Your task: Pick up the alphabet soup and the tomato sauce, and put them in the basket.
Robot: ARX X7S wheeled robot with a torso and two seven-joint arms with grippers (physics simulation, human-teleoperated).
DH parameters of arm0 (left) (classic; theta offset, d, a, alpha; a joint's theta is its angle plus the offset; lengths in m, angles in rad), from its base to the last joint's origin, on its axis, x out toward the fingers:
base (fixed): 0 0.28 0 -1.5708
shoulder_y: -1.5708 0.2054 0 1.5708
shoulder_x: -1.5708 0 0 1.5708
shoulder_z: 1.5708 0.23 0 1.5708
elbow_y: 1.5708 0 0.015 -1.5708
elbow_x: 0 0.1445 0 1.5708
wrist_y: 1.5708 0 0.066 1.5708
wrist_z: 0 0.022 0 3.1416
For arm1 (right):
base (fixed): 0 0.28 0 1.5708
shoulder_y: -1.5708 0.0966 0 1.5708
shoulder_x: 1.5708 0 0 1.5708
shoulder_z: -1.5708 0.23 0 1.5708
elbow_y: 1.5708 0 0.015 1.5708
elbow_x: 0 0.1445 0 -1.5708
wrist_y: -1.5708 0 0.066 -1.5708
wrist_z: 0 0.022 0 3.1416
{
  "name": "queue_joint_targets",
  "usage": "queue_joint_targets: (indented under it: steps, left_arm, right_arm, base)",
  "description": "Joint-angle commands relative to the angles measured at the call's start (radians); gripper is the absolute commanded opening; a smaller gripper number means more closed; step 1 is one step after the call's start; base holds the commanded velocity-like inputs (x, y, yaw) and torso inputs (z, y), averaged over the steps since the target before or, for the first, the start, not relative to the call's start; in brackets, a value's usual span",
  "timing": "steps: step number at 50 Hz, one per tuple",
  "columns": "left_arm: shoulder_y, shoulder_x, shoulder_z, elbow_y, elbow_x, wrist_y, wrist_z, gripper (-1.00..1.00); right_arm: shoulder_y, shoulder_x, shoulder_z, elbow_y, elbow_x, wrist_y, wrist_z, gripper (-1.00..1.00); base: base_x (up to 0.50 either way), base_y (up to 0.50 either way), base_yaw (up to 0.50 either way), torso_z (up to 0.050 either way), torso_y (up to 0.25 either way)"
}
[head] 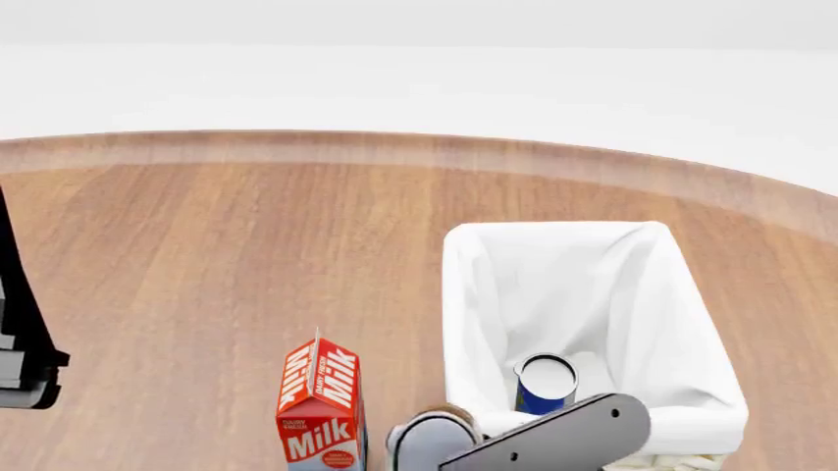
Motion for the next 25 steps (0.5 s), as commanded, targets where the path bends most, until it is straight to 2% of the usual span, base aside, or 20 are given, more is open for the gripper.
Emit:
queue_joint_targets:
  steps: [1, 15, 25]
  left_arm:
    - [-0.002, 0.001, 0.007, -0.003, 0.002, 0.002, -0.001, 1.00]
    - [-0.009, -0.004, 0.005, 0.005, -0.006, -0.007, -0.005, 1.00]
    - [-0.005, -0.003, 0.009, 0.001, -0.002, 0.001, -0.006, 1.00]
  right_arm:
    - [0.082, 0.016, 0.045, -0.026, 0.011, 0.008, 0.040, -1.00]
    - [0.190, 0.013, 0.081, -0.005, 0.071, 0.004, 0.077, -1.00]
    - [0.196, 0.017, 0.124, 0.020, 0.017, -0.044, 0.050, -1.00]
  base:
    - [0.00, 0.00, 0.00, 0.000, 0.000]
    - [0.00, 0.00, 0.00, 0.000, 0.000]
    - [0.00, 0.00, 0.00, 0.000, 0.001]
